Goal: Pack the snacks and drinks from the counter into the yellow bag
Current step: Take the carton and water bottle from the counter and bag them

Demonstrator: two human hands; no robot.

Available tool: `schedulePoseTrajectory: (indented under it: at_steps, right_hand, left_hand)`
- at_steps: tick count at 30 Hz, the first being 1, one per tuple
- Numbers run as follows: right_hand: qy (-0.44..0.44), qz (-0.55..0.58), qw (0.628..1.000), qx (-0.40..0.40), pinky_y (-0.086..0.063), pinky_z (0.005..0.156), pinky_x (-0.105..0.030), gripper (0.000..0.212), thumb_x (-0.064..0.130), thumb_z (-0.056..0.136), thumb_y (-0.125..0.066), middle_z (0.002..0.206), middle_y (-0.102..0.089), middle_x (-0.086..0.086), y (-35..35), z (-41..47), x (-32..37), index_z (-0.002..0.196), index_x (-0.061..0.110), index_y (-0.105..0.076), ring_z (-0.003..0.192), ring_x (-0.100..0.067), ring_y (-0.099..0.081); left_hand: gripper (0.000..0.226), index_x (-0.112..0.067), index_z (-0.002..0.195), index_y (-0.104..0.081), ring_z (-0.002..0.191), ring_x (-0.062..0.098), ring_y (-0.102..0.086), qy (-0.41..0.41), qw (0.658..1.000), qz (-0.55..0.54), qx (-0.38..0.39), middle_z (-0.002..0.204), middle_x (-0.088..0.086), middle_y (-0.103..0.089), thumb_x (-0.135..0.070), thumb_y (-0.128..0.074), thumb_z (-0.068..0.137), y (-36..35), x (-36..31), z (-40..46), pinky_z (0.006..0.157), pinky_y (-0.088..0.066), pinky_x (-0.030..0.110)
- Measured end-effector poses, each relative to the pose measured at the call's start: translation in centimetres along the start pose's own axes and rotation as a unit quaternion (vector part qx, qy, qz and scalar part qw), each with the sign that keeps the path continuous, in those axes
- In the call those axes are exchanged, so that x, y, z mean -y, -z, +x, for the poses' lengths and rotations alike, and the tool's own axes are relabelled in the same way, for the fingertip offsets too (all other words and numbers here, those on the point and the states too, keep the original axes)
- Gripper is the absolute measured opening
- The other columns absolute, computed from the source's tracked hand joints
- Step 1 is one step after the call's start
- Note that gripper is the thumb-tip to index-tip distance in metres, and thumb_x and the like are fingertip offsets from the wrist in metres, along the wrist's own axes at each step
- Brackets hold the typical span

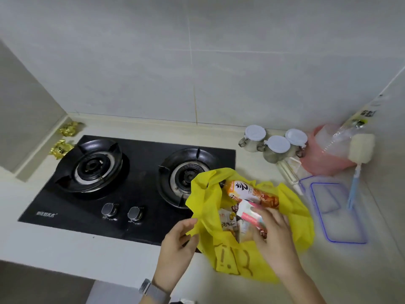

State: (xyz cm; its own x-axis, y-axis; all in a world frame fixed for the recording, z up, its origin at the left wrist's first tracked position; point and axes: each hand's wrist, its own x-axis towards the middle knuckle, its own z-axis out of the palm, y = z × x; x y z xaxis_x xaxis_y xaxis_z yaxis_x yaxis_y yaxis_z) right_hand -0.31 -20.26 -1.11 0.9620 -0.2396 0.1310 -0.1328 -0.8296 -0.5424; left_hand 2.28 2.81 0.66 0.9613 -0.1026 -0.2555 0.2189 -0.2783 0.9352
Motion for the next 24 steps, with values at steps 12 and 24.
schedulePoseTrajectory:
  at_steps: [12, 24]
  right_hand:
    - [0.102, 0.148, 0.974, 0.139, -0.050, 0.078, -0.018, 0.029, 0.008, 0.083, -0.063, 0.095, -0.063, 0.019, -1.3, 0.5, 4.4, 0.101, 0.030, -0.064, 0.090, 0.001, -0.060]
    - [0.216, 0.118, 0.945, 0.213, -0.047, 0.084, -0.020, 0.034, 0.016, 0.082, -0.064, 0.102, -0.058, 0.013, -5.7, -1.9, 14.5, 0.115, 0.026, -0.060, 0.096, -0.006, -0.054]
  left_hand:
    - [0.026, -0.028, 0.097, -0.064, 0.094, -0.001, -0.063, 0.038, 0.988, 0.048, -0.142, 0.103, -0.015, -0.066, -0.005, -0.056, 0.087, 3.4, 1.9, -4.2, 0.069, -0.048, 0.006]
    - [0.024, -0.028, 0.106, -0.059, 0.098, 0.001, -0.058, 0.038, 0.965, 0.153, -0.209, 0.108, -0.014, -0.061, -0.015, -0.059, 0.086, 13.7, 4.8, -9.2, 0.073, -0.043, 0.008]
